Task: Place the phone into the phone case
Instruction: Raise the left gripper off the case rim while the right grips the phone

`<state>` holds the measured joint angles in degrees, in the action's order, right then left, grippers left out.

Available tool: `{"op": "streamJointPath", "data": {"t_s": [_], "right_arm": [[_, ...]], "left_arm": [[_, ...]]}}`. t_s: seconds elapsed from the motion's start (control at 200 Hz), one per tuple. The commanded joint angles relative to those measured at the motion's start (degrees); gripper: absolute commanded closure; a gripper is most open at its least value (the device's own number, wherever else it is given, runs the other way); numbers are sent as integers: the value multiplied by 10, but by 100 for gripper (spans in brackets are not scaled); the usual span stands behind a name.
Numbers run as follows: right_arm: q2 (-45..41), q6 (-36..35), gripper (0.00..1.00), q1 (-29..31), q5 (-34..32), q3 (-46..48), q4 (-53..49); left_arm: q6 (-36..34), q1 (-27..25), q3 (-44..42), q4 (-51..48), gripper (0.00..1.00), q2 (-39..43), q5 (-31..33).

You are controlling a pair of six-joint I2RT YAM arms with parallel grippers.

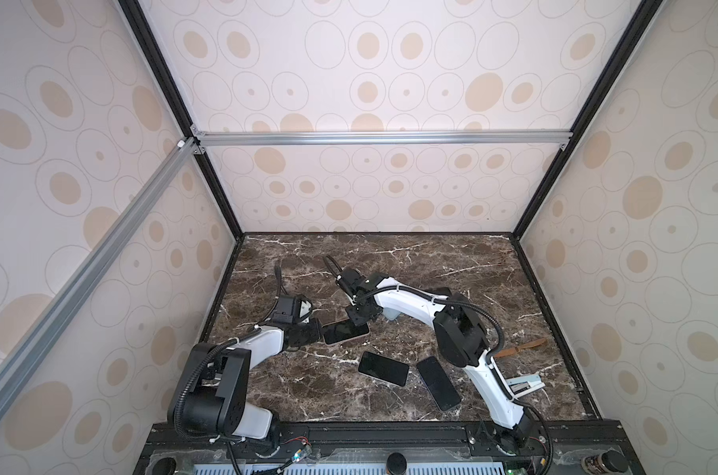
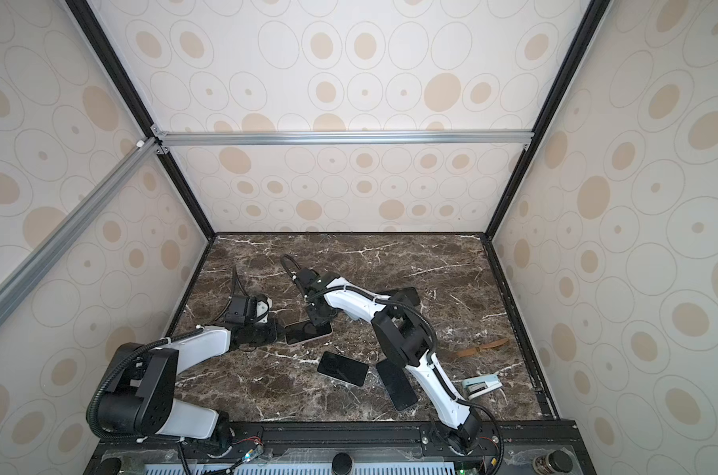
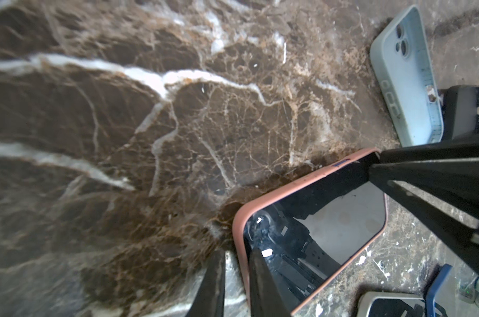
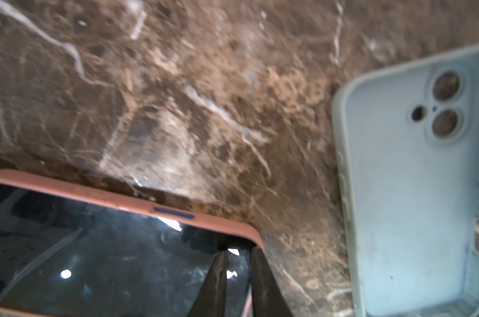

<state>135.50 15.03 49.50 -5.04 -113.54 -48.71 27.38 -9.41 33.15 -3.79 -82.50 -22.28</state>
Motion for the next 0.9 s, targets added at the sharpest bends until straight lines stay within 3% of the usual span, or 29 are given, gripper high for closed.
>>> {"op": "streamJointPath", "data": {"t_s": [0.0, 0.12, 0.2, 0.43, 0.515, 0.53, 0.585, 0.755, 0.895], "right_arm": [[77, -32, 80, 9, -6, 32, -52], [27, -54, 74, 9, 18, 15, -53], [-21, -85, 65, 9, 45, 17, -31], [-97, -268, 33, 9, 157, 42, 22], [-98, -341, 18, 10, 158, 50, 25], [-98, -353, 10, 10, 155, 52, 27], [-93, -398, 0, 11, 149, 54, 24], [-82, -483, 0, 10, 191, 59, 33], [-50, -522, 0, 12, 203, 36, 30]], "left_arm": [[-18, 1, 13, -5, 82, 38, 28], [-24, 1, 6, 0, 82, 82, 59], [-27, 1, 4, 3, 80, 109, 71], [-30, 1, -14, 12, 76, 241, 80], [-40, 1, -25, 6, 72, 302, 86], [-43, 1, -28, 5, 71, 313, 88], [-55, 1, -38, 2, 69, 348, 94], [-78, 1, -50, -13, 55, 410, 93], [-79, 1, -46, -31, 54, 420, 103]]}}
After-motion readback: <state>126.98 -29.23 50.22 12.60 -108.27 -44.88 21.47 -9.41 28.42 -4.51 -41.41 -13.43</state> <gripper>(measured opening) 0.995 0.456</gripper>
